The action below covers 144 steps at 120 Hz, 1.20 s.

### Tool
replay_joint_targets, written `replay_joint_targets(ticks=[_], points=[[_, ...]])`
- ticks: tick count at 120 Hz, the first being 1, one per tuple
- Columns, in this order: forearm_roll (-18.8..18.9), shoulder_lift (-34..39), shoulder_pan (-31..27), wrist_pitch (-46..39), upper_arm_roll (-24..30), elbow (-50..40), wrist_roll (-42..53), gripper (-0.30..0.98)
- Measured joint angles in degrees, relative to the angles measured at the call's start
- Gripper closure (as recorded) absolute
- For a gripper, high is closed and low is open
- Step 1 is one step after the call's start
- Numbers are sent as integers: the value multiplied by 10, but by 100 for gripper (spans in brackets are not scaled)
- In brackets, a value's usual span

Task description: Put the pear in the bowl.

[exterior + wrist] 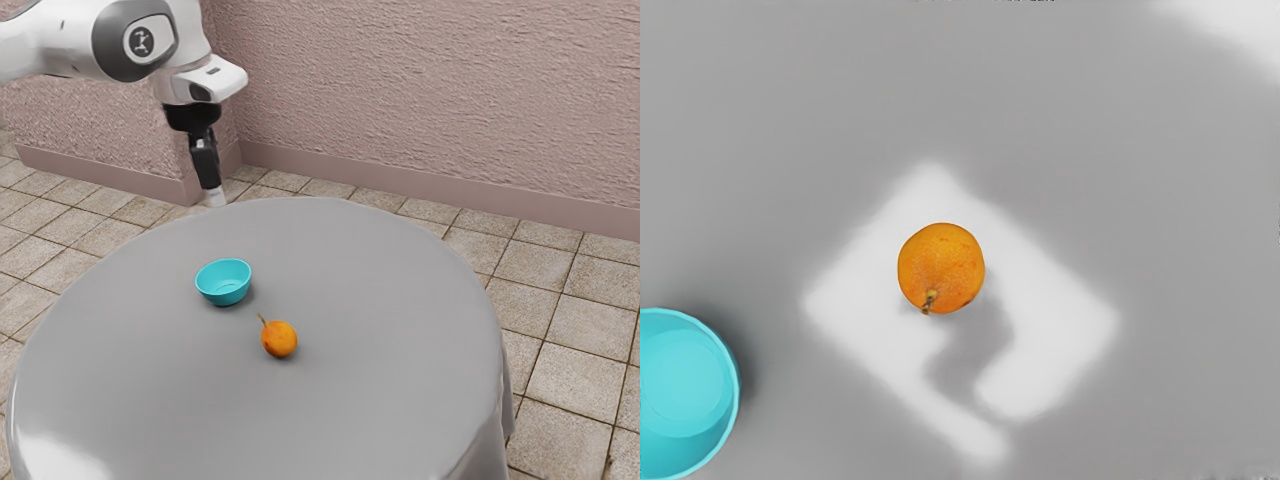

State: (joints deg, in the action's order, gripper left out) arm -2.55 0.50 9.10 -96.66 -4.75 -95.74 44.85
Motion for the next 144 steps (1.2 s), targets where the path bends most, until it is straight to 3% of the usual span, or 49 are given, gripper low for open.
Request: replay_joint_targets(ticks=[52, 77, 97, 144], points=[[0, -2, 2, -5, 6, -6, 77, 0], [0, -3, -23, -12, 30, -67, 161, 0], [-5, -5, -25, -70, 32, -136, 206, 0], [-8, -80, 15, -211, 33, -201, 197, 0]])
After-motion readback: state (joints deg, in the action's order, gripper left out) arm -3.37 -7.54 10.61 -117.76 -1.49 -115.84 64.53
